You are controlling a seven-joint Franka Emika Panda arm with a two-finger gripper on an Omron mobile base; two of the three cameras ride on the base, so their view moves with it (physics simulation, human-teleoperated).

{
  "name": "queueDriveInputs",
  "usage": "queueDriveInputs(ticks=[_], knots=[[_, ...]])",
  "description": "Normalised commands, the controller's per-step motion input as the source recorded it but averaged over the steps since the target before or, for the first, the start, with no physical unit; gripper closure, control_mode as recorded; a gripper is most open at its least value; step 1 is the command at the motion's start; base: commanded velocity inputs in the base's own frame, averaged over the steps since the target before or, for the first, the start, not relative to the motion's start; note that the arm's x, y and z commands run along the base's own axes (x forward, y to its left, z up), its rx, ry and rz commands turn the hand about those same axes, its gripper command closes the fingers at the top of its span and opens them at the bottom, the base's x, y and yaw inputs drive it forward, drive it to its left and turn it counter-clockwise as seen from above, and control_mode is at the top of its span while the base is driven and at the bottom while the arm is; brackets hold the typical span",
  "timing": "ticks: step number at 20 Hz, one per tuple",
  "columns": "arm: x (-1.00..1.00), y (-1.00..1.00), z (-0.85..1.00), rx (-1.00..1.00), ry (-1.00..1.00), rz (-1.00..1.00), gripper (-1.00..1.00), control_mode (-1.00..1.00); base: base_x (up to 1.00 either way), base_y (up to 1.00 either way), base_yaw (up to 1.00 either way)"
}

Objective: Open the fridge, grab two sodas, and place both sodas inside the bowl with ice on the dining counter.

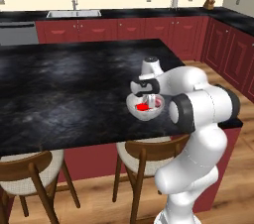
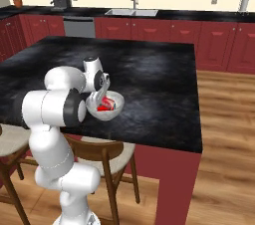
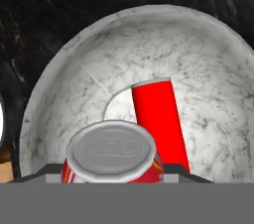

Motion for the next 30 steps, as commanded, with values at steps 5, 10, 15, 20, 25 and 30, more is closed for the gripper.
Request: queueDriveInputs(ticks=[5,10,15,20,25,30], knots=[[0.07,0.04,-0.12,-0.07,0.04,0.06,1.0,-1.0,0.0,0.0,0.0],[0.09,0.13,-0.13,-0.07,0.05,0.06,1.0,-1.0,0.0,0.0,0.0],[0.15,0.1,-0.06,-0.05,0.05,0.07,1.0,-1.0,0.0,0.0,0.0],[0.18,0.0,-0.01,-0.01,0.03,0.11,1.0,-1.0,0.0,0.0,0.0],[0.16,0.0,-0.02,0.0,0.02,0.12,-1.0,-1.0,0.0,0.0,0.0],[0.05,0.0,0.01,0.0,0.0,0.1,-1.0,-1.0,0.0,0.0,0.0]])
